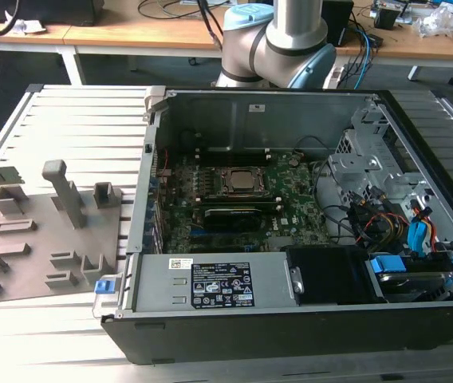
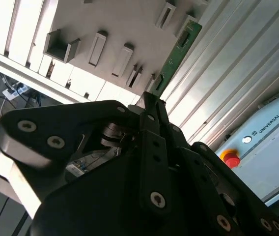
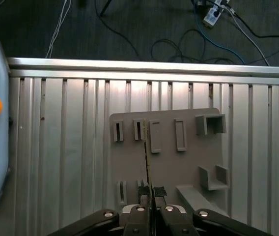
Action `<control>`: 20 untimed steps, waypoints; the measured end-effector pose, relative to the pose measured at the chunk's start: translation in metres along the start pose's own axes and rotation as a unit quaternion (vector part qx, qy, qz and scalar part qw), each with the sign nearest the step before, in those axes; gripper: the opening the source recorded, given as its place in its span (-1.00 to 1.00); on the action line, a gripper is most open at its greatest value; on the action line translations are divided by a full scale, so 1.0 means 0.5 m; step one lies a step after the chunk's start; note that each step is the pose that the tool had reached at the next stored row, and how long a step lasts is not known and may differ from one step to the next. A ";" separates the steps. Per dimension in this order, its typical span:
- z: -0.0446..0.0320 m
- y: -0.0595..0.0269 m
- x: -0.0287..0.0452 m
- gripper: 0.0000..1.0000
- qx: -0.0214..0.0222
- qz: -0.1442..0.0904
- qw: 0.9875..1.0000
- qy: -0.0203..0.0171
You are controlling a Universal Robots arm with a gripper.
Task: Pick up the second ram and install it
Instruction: 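Pick up the second ram and move it above second insertion slot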
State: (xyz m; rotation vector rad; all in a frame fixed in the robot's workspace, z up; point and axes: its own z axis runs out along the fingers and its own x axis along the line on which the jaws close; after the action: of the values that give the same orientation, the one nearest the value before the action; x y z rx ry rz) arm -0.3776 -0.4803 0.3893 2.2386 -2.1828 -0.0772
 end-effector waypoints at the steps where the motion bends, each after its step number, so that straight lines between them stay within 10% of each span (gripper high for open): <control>1: -0.004 0.000 0.000 -0.73 0.000 0.000 1.000 0.000; 6: -0.029 0.001 -0.003 -0.73 0.000 0.000 1.000 -0.004; 15: -0.033 -0.003 -0.059 -0.73 0.000 0.000 1.000 -0.009; 20: -0.085 -0.003 -0.077 -0.73 0.000 0.000 1.000 -0.011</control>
State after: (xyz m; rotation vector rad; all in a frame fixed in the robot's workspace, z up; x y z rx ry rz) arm -0.3754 -0.4426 0.4326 2.2496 -2.1924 -0.1008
